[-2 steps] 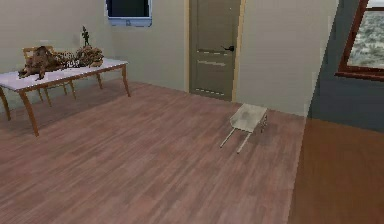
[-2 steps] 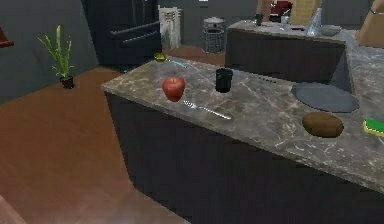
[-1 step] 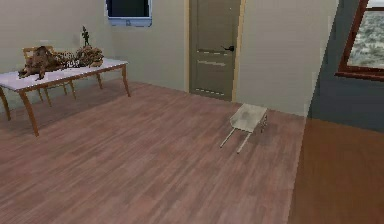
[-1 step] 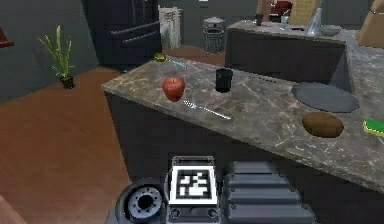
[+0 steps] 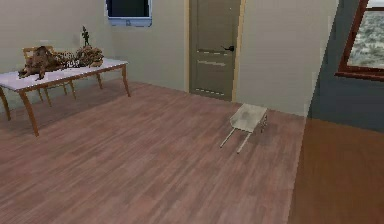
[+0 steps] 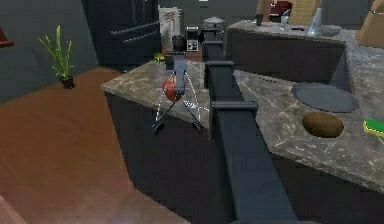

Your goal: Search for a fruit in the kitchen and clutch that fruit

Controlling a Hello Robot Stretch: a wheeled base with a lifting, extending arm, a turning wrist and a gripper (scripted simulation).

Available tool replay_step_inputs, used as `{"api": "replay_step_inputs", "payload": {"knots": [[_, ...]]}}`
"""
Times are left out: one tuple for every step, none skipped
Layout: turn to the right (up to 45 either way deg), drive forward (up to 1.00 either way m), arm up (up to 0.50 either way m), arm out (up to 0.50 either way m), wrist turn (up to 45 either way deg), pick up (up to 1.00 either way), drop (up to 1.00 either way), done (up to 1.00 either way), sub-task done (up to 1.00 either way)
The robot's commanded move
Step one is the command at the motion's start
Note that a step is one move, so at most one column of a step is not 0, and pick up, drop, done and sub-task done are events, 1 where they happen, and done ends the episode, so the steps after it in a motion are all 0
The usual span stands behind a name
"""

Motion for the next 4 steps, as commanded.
{"api": "replay_step_inputs", "payload": {"knots": [[0.0,0.00,0.00,0.00,45.0,0.00,0.00,0.00,0.00],[0.0,0.00,0.00,0.00,45.0,0.00,0.00,0.00,0.00],[0.0,0.00,0.00,0.00,45.0,0.00,0.00,0.00,0.00],[0.0,0.00,0.00,0.00,30.0,0.00,0.00,0.00,0.00]]}}
